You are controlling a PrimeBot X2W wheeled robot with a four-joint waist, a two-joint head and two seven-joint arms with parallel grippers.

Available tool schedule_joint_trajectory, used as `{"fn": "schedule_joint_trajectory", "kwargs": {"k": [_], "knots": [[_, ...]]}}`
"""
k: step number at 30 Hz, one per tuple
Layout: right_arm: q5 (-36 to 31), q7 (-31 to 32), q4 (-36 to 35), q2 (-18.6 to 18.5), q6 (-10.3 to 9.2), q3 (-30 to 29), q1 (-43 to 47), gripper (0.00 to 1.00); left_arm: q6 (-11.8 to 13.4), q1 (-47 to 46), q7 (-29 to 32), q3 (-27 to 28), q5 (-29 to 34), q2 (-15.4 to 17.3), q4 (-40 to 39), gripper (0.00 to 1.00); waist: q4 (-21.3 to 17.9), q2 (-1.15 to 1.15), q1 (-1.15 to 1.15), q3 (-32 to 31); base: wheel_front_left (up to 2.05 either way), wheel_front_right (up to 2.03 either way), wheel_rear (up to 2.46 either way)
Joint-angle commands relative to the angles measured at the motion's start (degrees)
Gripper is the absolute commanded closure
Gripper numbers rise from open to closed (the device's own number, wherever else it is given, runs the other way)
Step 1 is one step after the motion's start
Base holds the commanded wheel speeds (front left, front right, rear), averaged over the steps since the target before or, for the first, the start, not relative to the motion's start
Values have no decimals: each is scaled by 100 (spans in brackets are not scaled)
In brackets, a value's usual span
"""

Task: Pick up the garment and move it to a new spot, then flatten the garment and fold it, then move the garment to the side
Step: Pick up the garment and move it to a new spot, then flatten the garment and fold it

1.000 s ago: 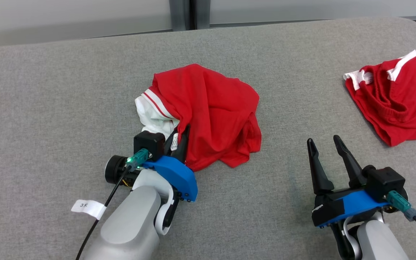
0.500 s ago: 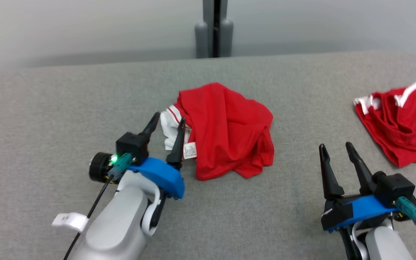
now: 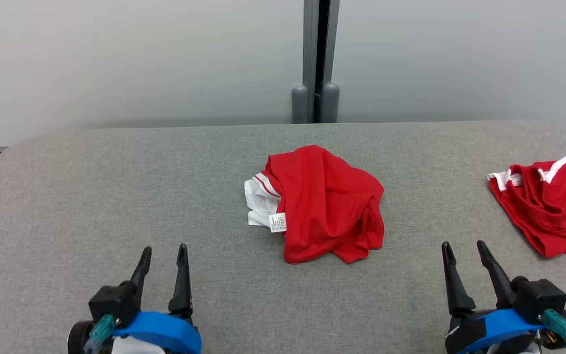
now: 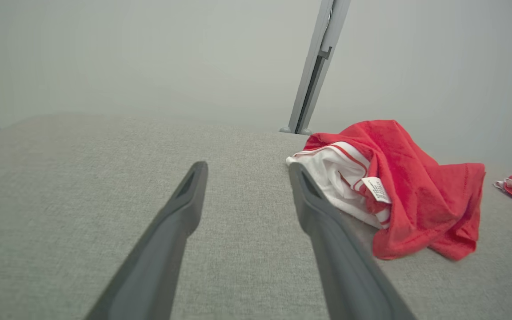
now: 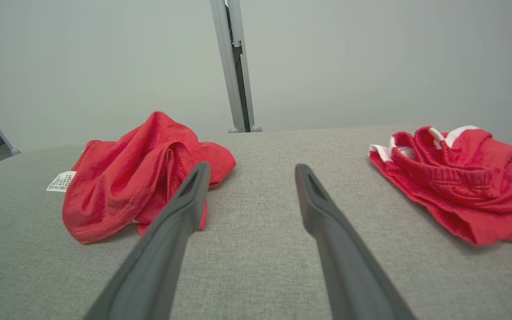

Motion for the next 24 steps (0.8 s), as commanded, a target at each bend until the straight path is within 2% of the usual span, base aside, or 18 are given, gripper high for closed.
{"fn": "schedule_joint_trajectory", "kwargs": {"k": [1,9,24], "knots": [[70,-27,-27,-13,0,12,108,0,36,260,-25,168,-10,-34,-172,0,26,0,1,-22,0,0,0],[45,-27,9,-15,0,115,175,0,2,652,-25,464,112,-136,-429,0,98,0,1,-12,0,0,0],[-19,-27,171,-15,0,218,159,0,-117,685,-26,609,251,-232,-302,0,54,0,1,-66,0,0,0]]}}
